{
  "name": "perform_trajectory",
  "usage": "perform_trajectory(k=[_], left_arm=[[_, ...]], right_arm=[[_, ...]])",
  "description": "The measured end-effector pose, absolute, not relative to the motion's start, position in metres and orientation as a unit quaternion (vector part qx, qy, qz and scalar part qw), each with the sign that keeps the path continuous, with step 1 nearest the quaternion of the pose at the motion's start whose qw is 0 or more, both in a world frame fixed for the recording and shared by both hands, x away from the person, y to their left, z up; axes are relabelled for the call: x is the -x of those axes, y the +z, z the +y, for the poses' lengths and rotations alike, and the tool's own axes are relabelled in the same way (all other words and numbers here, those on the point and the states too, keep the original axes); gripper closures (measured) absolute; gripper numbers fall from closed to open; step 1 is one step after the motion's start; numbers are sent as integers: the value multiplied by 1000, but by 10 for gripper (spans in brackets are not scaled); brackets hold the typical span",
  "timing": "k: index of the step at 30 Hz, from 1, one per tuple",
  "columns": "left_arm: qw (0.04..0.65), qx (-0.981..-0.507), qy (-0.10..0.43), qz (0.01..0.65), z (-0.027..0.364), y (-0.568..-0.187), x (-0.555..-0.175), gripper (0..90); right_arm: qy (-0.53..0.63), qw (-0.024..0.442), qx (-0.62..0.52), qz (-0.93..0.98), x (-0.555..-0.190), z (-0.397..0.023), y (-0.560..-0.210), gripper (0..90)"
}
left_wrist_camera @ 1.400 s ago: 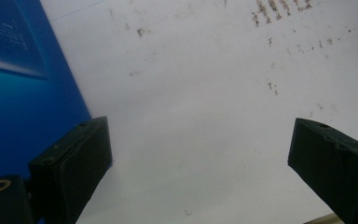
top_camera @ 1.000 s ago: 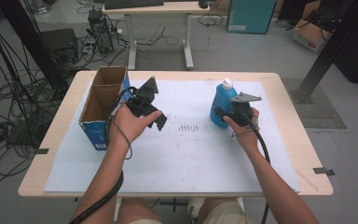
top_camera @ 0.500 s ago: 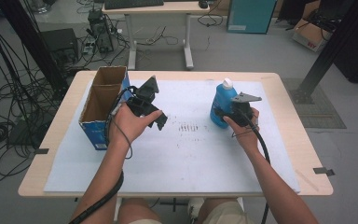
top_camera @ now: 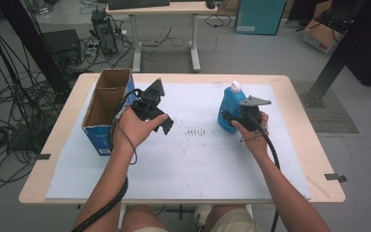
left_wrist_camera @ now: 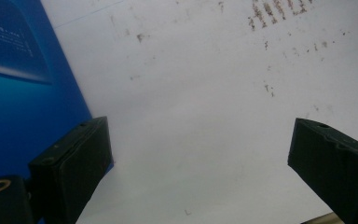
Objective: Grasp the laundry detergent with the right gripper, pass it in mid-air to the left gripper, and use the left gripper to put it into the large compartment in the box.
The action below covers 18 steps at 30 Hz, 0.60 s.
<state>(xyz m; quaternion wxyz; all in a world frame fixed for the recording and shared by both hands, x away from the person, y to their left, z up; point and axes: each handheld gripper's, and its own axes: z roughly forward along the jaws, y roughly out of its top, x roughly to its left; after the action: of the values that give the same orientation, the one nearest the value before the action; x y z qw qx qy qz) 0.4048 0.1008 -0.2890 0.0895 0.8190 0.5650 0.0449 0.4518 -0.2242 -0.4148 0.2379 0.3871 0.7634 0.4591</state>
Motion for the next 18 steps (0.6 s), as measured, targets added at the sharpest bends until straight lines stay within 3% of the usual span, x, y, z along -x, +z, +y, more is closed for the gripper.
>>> perform_trajectory(k=[18], left_arm=[[91, -821, 45, 562, 100, -289, -406, 64]], right_arm=[[460, 240, -388, 761, -451, -224, -415, 421]])
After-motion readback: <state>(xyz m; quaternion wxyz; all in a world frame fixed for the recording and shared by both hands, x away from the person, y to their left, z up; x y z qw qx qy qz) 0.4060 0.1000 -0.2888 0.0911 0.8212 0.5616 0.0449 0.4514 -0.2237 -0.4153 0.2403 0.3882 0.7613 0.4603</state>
